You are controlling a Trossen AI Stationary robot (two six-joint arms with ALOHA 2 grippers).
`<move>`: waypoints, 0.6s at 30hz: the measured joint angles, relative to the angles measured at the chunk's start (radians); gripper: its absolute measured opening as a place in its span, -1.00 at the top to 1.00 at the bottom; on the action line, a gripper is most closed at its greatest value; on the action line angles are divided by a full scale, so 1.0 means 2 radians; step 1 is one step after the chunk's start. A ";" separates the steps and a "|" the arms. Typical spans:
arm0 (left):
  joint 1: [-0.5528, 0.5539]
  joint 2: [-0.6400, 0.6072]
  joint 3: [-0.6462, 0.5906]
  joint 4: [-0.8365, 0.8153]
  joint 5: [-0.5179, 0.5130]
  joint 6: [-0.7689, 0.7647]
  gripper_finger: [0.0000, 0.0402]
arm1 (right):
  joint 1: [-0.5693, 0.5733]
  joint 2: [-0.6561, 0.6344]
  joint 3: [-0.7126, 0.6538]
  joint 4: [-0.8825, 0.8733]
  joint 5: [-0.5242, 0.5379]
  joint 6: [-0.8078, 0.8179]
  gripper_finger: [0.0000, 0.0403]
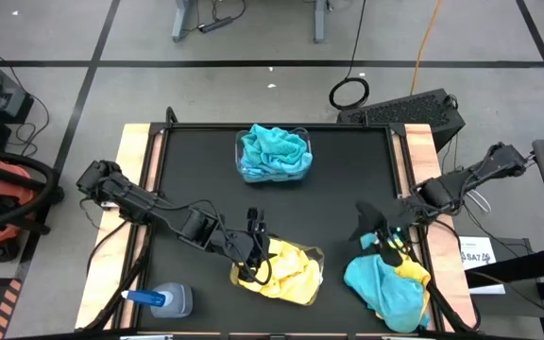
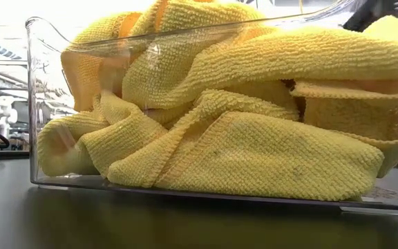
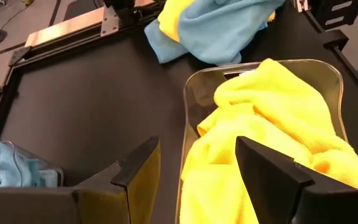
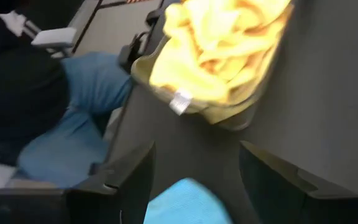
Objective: Sort microfiber towel by color & place in baskets
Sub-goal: Put the blue microfiber towel into the top transparent bin
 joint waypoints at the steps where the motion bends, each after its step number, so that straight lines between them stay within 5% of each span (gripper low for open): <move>1: 0.000 0.000 0.000 0.000 0.000 0.000 -0.07 | 0.011 0.002 0.000 0.000 0.000 0.013 -0.09; 18: 0.005 0.000 0.000 0.007 0.000 0.012 -0.07 | 0.187 0.149 0.000 0.000 -0.017 0.213 -0.09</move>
